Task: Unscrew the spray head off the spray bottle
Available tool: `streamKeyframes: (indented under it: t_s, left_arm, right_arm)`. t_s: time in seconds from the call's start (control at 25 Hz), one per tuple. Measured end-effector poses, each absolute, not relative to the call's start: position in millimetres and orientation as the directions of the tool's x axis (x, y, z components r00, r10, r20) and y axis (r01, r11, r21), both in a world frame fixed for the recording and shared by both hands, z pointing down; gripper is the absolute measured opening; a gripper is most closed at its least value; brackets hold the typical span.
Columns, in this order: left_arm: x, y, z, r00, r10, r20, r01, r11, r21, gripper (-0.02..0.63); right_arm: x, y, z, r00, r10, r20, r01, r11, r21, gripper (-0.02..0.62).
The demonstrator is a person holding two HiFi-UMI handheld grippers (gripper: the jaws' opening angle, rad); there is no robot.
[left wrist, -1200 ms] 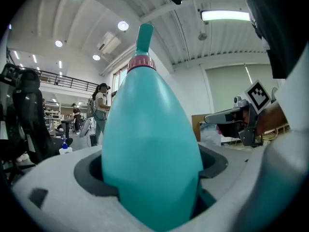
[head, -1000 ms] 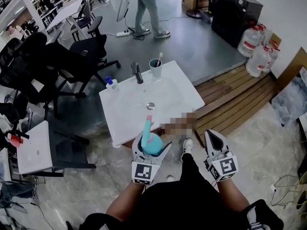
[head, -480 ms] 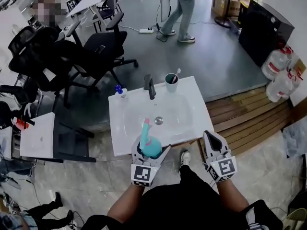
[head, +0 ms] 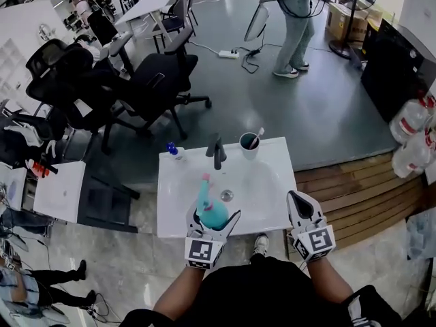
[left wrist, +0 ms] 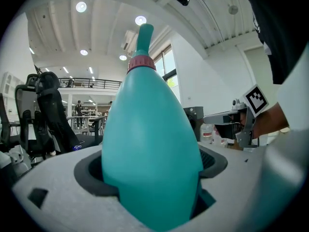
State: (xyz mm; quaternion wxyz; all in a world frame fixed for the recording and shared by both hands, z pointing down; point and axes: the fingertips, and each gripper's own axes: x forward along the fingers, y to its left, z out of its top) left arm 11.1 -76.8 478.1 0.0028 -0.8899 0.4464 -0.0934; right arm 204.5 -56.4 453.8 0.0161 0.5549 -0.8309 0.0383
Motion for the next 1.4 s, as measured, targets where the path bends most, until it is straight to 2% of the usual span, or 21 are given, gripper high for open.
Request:
streamKeyframes:
  t_s: [0.52,0.96,1.4]
  left_arm:
    - [0.5,-116.3,483.6,0.498,-0.846,0.192,-0.843,-0.524,-0.123,0.474]
    - [-41.7,-153.6,467.4,0.515,-0.846,0.14,-0.835,-0.532,-0.142,0.474]
    - [-61.5,-180.3,485.8,0.533,-0.831,0.16,-0.832,-0.549,-0.084,0.474]
  right_arm:
    - [184.3,-126.3,458.4,-0.525,-0.849,0.061,-0.85,0.521,-0.078,0.005]
    - [93.8,-159.5,446.4,-0.63,-0.775,0.046,-0.776,0.63,-0.026,0.005]
    - [37.5,-163.7,446.9,-0.744,-0.663,0.084,-0.668,0.737,-0.104,0.006]
